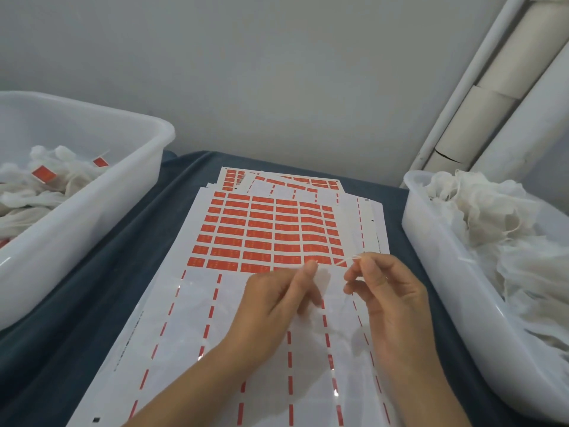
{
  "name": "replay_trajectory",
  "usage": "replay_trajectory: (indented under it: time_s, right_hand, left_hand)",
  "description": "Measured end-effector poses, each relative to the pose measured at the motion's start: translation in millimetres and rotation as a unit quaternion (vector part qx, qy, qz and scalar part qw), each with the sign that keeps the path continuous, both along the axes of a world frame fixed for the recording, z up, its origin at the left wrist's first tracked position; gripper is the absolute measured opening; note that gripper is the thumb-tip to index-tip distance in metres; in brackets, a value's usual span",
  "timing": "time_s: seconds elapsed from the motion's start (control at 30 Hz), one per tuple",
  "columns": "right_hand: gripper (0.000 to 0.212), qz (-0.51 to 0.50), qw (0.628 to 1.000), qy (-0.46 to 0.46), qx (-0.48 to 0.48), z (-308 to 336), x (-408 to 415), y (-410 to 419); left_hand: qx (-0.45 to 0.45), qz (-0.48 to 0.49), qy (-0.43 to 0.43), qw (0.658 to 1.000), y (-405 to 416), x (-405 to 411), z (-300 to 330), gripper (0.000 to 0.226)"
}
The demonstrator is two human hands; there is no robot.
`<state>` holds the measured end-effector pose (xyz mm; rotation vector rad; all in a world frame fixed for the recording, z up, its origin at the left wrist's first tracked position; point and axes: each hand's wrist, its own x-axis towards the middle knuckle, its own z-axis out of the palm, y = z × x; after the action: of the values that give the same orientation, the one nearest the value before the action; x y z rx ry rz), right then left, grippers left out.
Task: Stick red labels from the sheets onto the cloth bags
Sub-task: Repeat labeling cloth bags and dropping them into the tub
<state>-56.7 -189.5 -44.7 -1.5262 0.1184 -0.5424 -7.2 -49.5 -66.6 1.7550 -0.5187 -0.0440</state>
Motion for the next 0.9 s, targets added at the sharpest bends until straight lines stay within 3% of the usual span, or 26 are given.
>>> replay_trajectory:
  time_s: [0.1, 0.2, 0.3, 0.37, 0.4, 0.47, 0.53, 0.6, 0.67, 0.77, 0.9]
  right_hand:
    - [0.008, 0.061, 0.996, -0.001, -0.059, 1, -3, 4]
    - [0.013, 0.130, 0.975, -0.001, -0.183, 1, -2, 10]
    - [0.005, 0.104, 0.964, 0.017, -0.244, -4, 0, 10]
    - [0.007, 0.052, 0.968, 0.032, -0.242, -7, 2, 5]
    - [0.010, 0.025, 0.974, 0.044, -0.223, -8, 3, 3]
    - [0.018, -0.029, 0.983, 0.061, -0.172, -10, 5, -2]
    - [0.018, -0.049, 0.985, 0.063, -0.151, -12, 7, -1]
    - [0.013, -0.029, 0.980, 0.047, -0.191, -15, 7, 5]
    - [0.012, 0.020, 0.973, 0.039, -0.228, -18, 7, 13]
    - [0.015, 0.067, 0.971, 0.053, -0.225, -22, 7, 18]
    - [0.016, 0.011, 0.971, 0.064, -0.230, -24, 8, 16]
  left_hand:
    - [-0.031, -0.118, 0.233, 0.965, -3, 1, 7, 0.054]
    - [-0.221, -0.125, 0.403, 0.879, 2, 11, 11, 0.047]
    - [-0.410, -0.104, 0.494, 0.760, 14, 20, 12, 0.029]
    - [-0.460, -0.101, 0.505, 0.723, 17, 23, 12, 0.022]
    - [-0.453, -0.111, 0.498, 0.731, 17, 24, 12, 0.020]
    - [-0.389, -0.140, 0.476, 0.777, 16, 22, 13, 0.022]
    - [-0.269, -0.177, 0.437, 0.840, 14, 18, 13, 0.030]
    - [-0.150, -0.209, 0.398, 0.881, 11, 15, 13, 0.038]
    - [-0.071, -0.223, 0.383, 0.894, 10, 14, 15, 0.046]
    - [-0.025, -0.230, 0.369, 0.900, 11, 16, 17, 0.042]
    - [0.024, -0.202, 0.336, 0.920, 7, 15, 16, 0.030]
